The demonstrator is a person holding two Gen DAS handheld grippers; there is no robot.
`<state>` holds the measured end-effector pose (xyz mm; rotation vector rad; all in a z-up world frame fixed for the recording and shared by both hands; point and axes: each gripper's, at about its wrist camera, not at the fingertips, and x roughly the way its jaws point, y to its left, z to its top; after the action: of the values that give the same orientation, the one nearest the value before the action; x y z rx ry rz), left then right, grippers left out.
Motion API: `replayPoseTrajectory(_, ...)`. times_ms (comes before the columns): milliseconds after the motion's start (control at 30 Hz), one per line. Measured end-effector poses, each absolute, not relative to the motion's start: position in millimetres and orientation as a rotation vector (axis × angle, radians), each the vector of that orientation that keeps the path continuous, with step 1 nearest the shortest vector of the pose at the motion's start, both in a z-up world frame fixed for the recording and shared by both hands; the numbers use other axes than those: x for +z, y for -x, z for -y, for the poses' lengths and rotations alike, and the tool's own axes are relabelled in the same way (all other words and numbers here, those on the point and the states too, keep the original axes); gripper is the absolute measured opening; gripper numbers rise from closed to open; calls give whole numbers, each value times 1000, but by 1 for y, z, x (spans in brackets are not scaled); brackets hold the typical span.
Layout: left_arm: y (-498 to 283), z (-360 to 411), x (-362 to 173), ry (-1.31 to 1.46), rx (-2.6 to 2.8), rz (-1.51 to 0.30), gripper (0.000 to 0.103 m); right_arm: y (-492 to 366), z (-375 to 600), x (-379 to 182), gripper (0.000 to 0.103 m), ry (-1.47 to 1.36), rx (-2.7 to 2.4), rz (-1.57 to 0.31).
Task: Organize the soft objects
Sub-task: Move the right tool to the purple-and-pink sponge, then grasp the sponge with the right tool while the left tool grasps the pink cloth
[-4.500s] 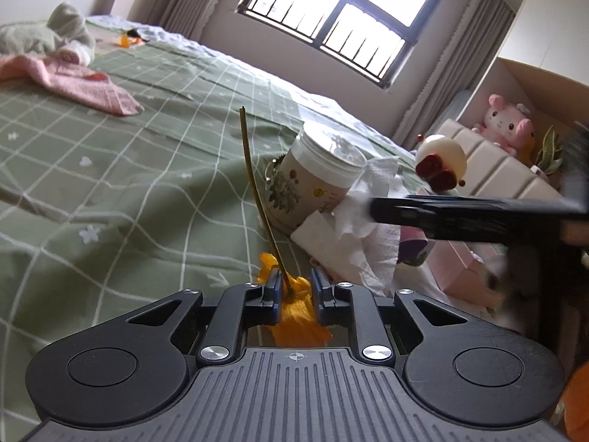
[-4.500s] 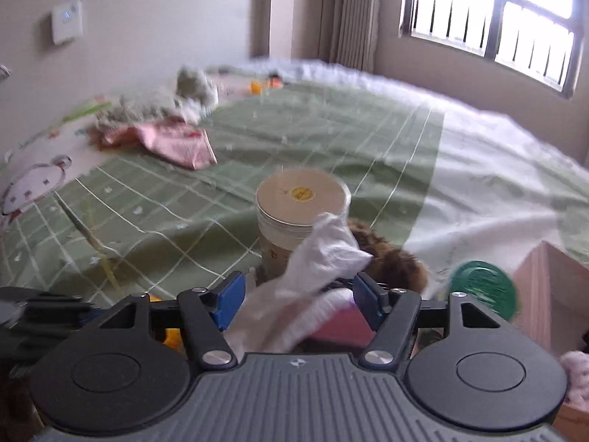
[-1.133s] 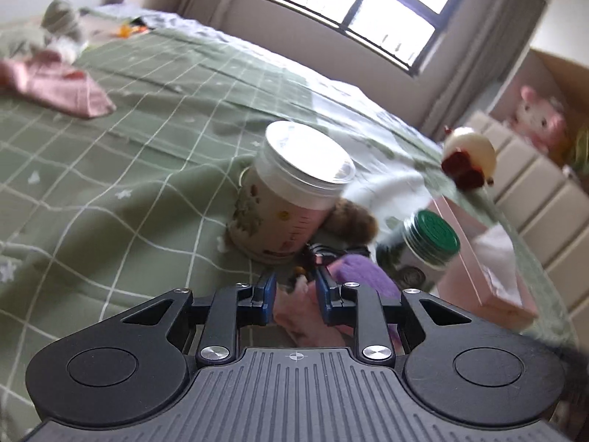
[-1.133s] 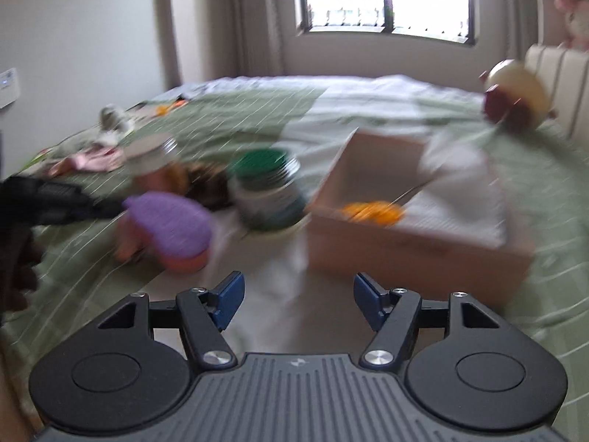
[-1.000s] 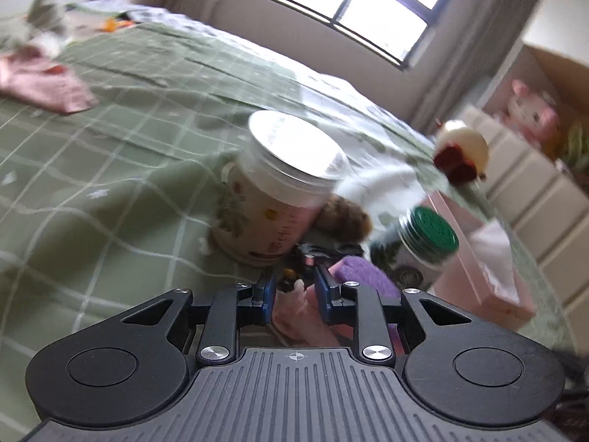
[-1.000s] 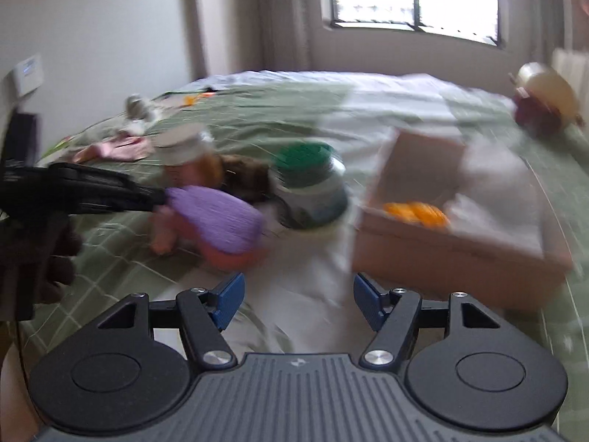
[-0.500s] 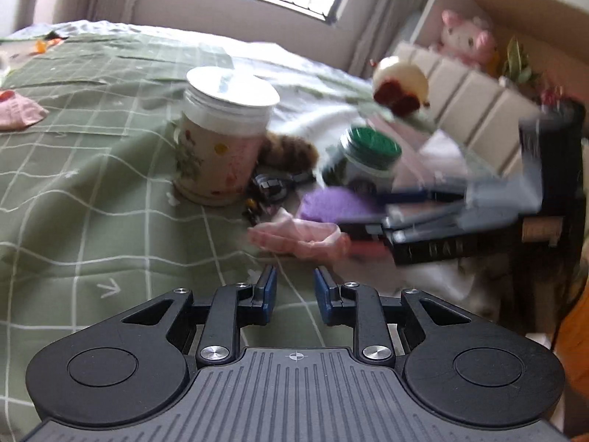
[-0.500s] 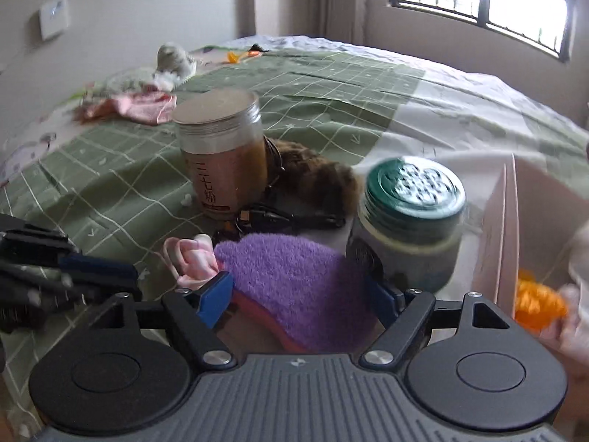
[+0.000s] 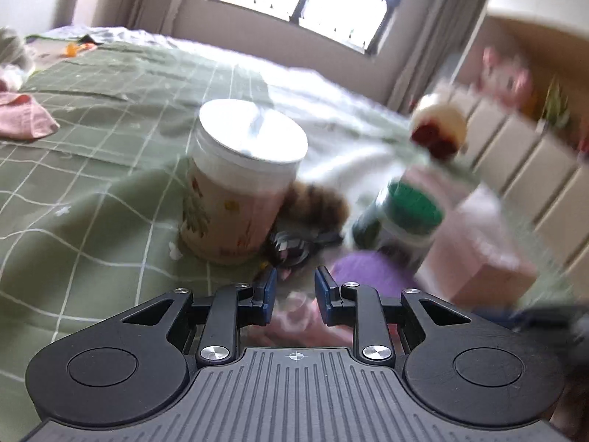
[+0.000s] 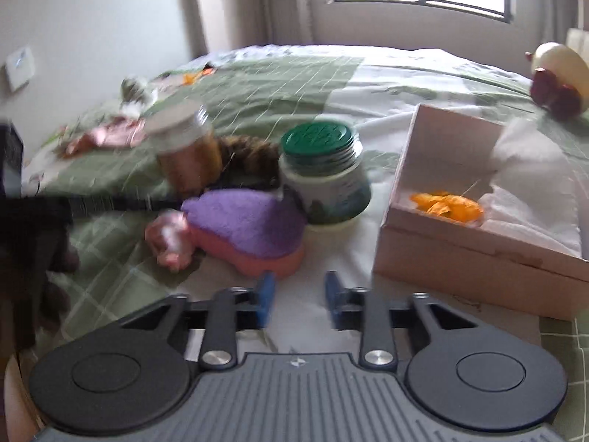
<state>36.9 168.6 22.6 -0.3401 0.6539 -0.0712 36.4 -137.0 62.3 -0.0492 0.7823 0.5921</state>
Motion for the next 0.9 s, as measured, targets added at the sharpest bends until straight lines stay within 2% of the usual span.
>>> replayPoseTrajectory(67,-32,-162,20,313,-113,-686,26,-40,136,67,58,10,590,-760)
replayPoseTrajectory(167,-12,-154,19,265,-190,-721,26,-52,119,70,63,-13,639,-767)
replayPoseTrajectory(367,23,-152,22,229,-247,-731,26,-75,86,53,64,1,571,-811)
replayPoseTrajectory(533,25,-166,23,267,-218,-704,26,-51,94,54,64,-134,846,-939)
replayPoseTrajectory(600,26,-173,23,286,-189,-687,26,-37,93,64,65,-61,884,-892)
replayPoseTrajectory(667,27,-180,25,304,-156,-665,26,-27,88,72,73,63,863,-800)
replayPoseTrajectory(767,31,-195,27,348,-112,-634,26,-25,72,74,76,233,832,-673)
replayPoseTrajectory(900,31,-208,25,391,-107,-646,26,-46,45,61,77,337,857,-693)
